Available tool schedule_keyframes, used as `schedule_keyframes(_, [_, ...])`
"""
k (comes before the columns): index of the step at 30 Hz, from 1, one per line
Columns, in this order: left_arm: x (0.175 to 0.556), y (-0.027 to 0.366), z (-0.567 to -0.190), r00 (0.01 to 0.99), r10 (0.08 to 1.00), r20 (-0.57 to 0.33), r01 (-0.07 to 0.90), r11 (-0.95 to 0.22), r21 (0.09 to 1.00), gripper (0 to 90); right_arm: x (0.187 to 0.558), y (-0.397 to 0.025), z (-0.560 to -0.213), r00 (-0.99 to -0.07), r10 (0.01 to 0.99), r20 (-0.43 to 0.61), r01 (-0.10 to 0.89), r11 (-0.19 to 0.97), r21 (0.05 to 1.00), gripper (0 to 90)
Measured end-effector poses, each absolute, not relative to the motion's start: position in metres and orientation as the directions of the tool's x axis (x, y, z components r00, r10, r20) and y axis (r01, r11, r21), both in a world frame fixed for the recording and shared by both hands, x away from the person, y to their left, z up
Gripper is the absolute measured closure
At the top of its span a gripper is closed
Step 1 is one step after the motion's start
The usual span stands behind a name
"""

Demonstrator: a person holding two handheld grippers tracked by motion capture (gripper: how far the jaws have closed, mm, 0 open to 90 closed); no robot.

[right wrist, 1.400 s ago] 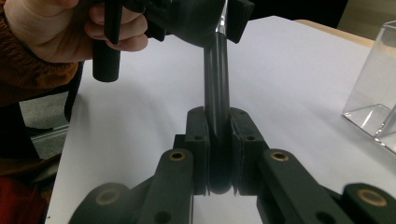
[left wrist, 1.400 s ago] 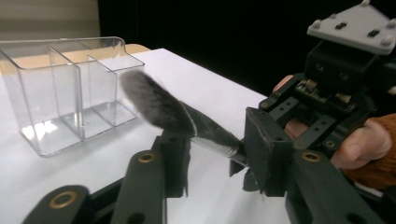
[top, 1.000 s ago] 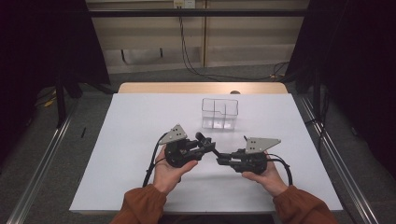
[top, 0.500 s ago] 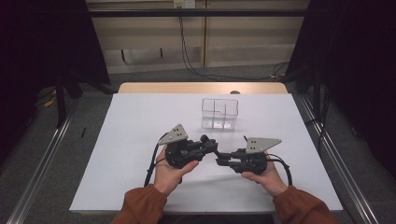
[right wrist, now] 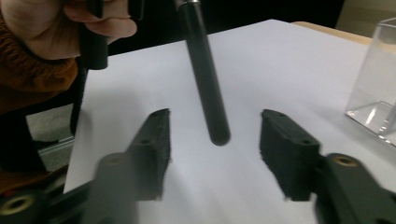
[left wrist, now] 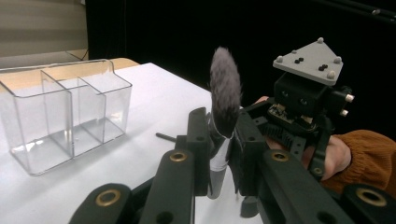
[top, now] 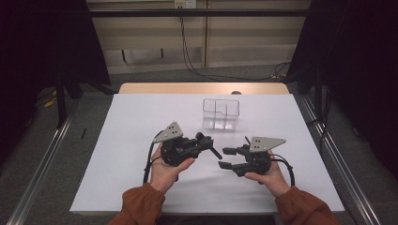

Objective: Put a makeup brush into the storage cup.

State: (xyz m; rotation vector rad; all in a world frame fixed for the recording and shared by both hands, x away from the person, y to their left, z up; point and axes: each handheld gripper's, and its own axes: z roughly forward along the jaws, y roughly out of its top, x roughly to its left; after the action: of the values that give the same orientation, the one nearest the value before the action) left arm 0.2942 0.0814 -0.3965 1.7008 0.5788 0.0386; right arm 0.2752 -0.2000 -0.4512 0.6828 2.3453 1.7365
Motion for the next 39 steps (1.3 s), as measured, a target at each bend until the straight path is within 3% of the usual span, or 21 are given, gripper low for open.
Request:
schedule_keyframes(5, [0.295, 0.088, -0.394, 0.869, 0.405, -0.284, 0.348, -0.095, 0.933, 80.0, 0.276, -0.204, -0.452, -0.875, 0.454, 0.169, 0.296, 0.224, 0.928, 26.8])
schedule_keyframes(9, [0.298, 0.094, -0.393, 0.865, 0.413, -0.285, 0.350, -0.088, 0.933, 80.0, 0.277, -0.209, -0.452, -0.853, 0.478, 0.211, 0.340, 0.200, 0.919, 10.6])
schedule_keyframes(13, [0.299, 0.099, -0.391, 0.863, 0.420, -0.282, 0.348, -0.090, 0.933, 80.0, 0.278, -0.215, -0.452, -0.854, 0.477, 0.206, 0.331, 0.193, 0.924, 4.2])
schedule_keyframes(31, [0.311, 0.118, -0.381, 0.846, 0.466, -0.260, 0.361, -0.142, 0.922, 80.0, 0.280, -0.219, -0.455, -0.842, 0.506, 0.187, 0.337, 0.223, 0.915, 5.0])
schedule_keyframes(39, [0.317, 0.117, -0.366, 0.866, 0.420, -0.270, 0.376, -0.193, 0.906, 79.9, 0.281, -0.220, -0.454, -0.838, 0.513, 0.185, 0.333, 0.213, 0.918, 3.9])
